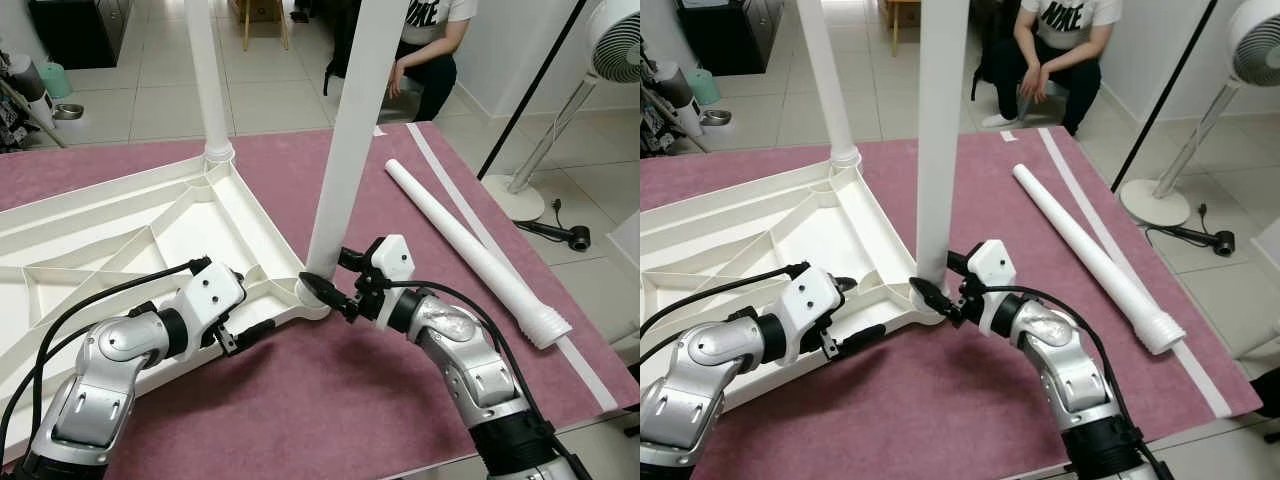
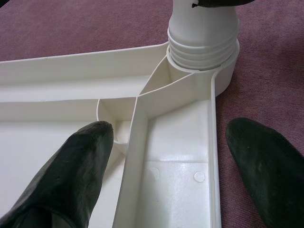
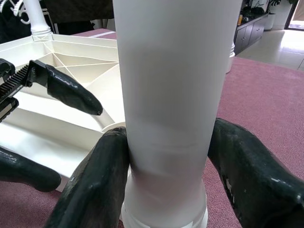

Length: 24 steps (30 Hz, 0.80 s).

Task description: Building children table

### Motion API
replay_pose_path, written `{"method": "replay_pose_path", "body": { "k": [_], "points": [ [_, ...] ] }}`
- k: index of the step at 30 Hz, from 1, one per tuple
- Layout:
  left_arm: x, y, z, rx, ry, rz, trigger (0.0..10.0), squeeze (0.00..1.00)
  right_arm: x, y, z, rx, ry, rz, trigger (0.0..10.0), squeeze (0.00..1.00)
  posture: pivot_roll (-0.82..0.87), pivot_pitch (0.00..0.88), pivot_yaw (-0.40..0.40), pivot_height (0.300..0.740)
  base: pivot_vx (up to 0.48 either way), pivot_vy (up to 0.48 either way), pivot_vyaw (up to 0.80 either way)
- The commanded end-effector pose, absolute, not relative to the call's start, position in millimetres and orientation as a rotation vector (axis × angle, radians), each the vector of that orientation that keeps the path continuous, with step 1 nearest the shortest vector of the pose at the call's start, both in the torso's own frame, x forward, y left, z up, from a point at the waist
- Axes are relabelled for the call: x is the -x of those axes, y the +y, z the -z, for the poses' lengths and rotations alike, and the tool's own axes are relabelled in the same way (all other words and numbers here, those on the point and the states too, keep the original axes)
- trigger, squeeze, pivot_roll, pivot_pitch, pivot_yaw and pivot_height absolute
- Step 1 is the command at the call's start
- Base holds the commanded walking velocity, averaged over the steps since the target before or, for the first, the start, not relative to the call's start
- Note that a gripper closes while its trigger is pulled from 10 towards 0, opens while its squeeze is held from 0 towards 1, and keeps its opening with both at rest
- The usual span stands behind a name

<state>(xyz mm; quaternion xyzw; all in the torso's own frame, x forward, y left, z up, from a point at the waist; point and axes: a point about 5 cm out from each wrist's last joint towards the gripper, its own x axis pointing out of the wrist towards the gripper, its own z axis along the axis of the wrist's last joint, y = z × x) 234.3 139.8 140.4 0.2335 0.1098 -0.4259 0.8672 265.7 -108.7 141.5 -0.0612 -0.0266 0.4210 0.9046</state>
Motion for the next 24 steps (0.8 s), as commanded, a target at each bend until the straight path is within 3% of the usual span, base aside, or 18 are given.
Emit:
{"method": "replay_pose_path", "body": {
  "k": [1, 24],
  "points": [
    [-235.2, 140.1, -139.3, -0.496, 0.237, 0.875, 10.0, 0.0, -267.3, -109.9, -144.5, 0.156, -0.062, -0.898, 10.0, 0.0, 0.09, 0.0, 0.063, 0.74, 0.0, 0.0, 0.0],
    [-235.2, 140.1, -139.3, -0.496, 0.237, 0.875, 10.0, 0.0, -267.3, -109.9, -144.5, 0.156, -0.062, -0.898, 10.0, 0.0, 0.09, 0.0, 0.063, 0.74, 0.0, 0.0, 0.0]
  ]
}}
